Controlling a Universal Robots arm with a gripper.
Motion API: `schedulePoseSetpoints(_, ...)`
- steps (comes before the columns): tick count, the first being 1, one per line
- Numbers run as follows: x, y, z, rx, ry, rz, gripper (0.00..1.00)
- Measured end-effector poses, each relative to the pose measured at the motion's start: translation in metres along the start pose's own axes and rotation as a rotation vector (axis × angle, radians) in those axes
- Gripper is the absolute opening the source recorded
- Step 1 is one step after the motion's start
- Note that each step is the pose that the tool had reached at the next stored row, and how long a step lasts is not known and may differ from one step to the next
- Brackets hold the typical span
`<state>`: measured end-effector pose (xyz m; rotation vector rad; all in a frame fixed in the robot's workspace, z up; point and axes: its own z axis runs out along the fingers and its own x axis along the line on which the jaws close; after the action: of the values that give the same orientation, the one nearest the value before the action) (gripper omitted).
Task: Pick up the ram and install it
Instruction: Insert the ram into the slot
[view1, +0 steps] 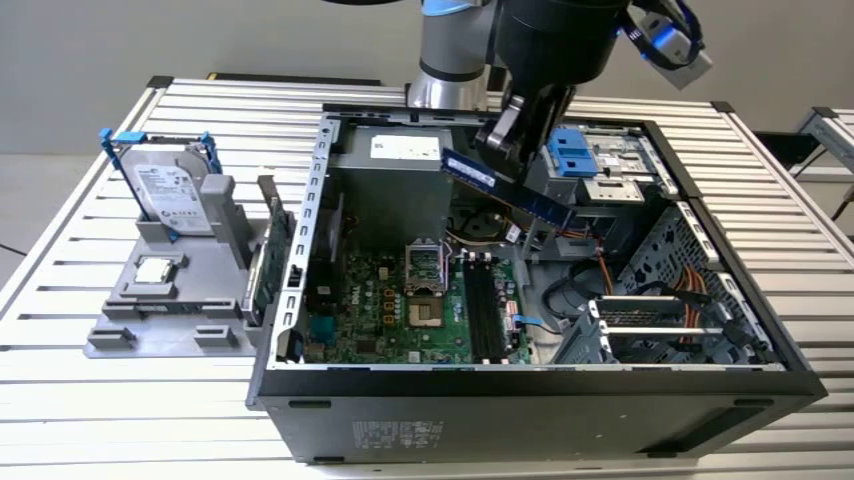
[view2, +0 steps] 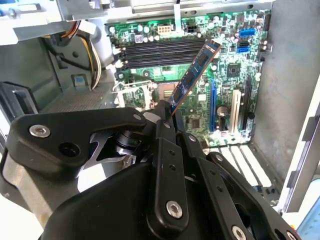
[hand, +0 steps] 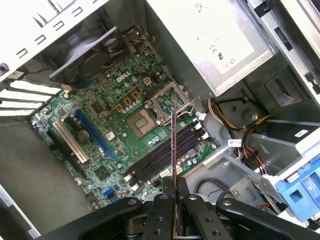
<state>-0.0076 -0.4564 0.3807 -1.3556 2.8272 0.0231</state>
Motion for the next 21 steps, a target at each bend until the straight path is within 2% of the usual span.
schedulePoseSetpoints(21,0.0,0.0,0.0,0.0023,-0.0022,0.198,0.0)
